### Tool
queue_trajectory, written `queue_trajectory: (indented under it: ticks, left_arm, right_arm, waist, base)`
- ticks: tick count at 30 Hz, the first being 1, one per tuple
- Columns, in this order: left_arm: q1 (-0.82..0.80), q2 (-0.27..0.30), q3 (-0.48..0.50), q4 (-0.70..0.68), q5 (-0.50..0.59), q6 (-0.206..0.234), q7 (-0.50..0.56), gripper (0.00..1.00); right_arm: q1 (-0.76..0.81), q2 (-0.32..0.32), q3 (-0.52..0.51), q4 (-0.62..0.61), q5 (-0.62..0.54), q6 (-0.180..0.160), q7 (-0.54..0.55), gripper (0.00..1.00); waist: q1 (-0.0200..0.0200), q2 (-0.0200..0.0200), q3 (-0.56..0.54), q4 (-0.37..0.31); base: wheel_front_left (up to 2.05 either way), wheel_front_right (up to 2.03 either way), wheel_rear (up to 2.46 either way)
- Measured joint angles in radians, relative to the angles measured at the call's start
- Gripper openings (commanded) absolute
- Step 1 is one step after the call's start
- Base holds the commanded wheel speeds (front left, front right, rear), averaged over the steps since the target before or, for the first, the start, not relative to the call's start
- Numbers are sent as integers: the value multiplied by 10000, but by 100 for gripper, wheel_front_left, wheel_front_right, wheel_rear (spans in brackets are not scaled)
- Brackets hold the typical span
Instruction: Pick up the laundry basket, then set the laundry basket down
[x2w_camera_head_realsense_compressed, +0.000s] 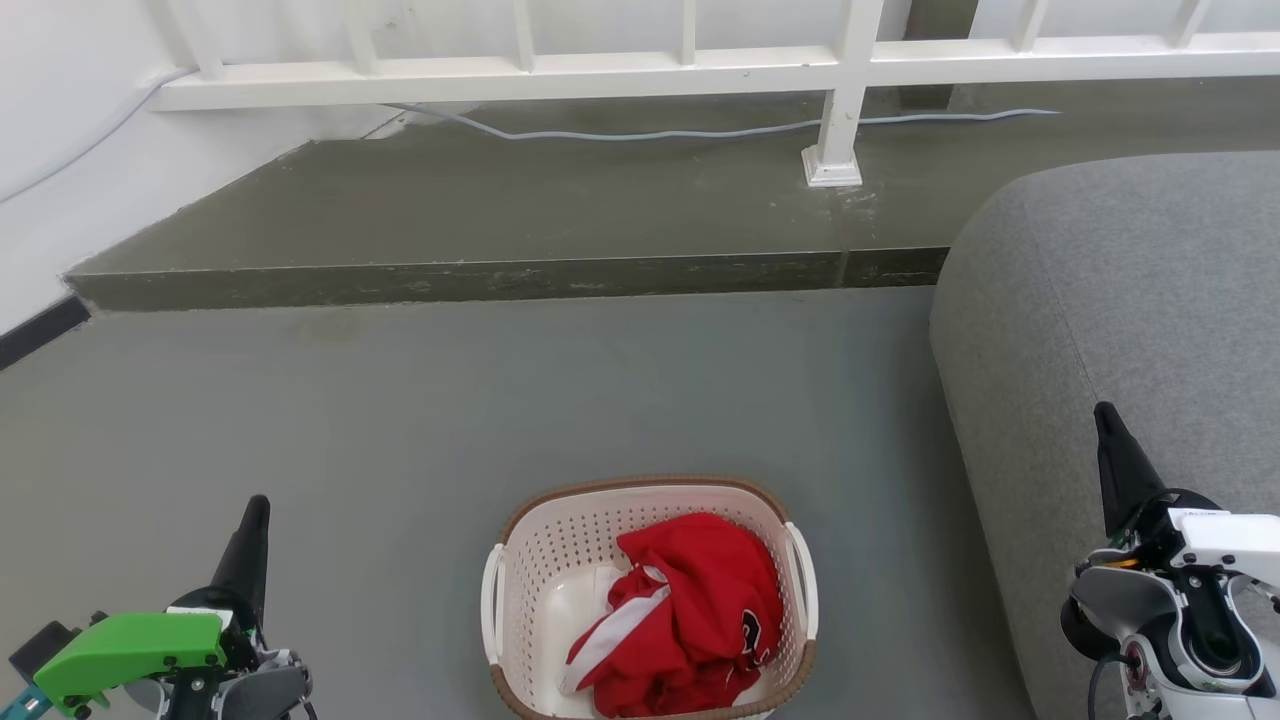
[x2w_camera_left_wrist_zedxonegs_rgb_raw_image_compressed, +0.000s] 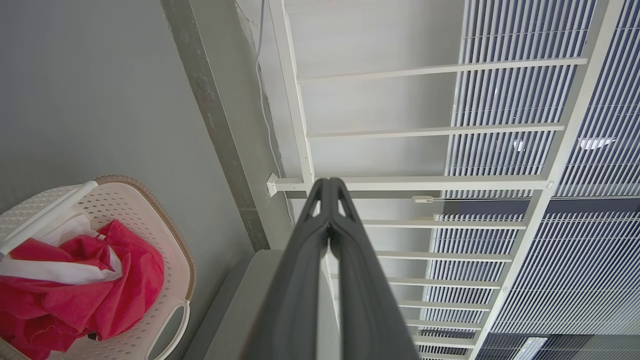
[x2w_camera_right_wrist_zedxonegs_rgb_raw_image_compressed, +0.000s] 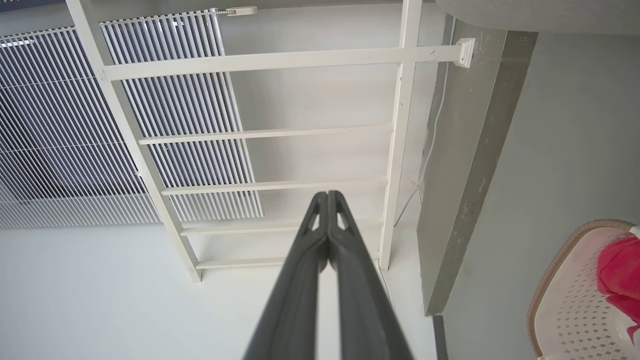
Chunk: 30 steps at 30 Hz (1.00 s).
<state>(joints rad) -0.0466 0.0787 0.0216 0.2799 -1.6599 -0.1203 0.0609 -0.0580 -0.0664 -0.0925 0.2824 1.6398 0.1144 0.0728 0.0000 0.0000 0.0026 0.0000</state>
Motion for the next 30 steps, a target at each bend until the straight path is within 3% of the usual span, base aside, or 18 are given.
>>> queue_trajectory:
  ticks: [30]
  left_arm:
    - [-1,-21,31,-17,0,0,13,0]
  right_arm:
    - [0,12,-19,-8,-4,0,44,0]
  waist:
    - [0,0,2,0]
  base:
    - [0,0,0]
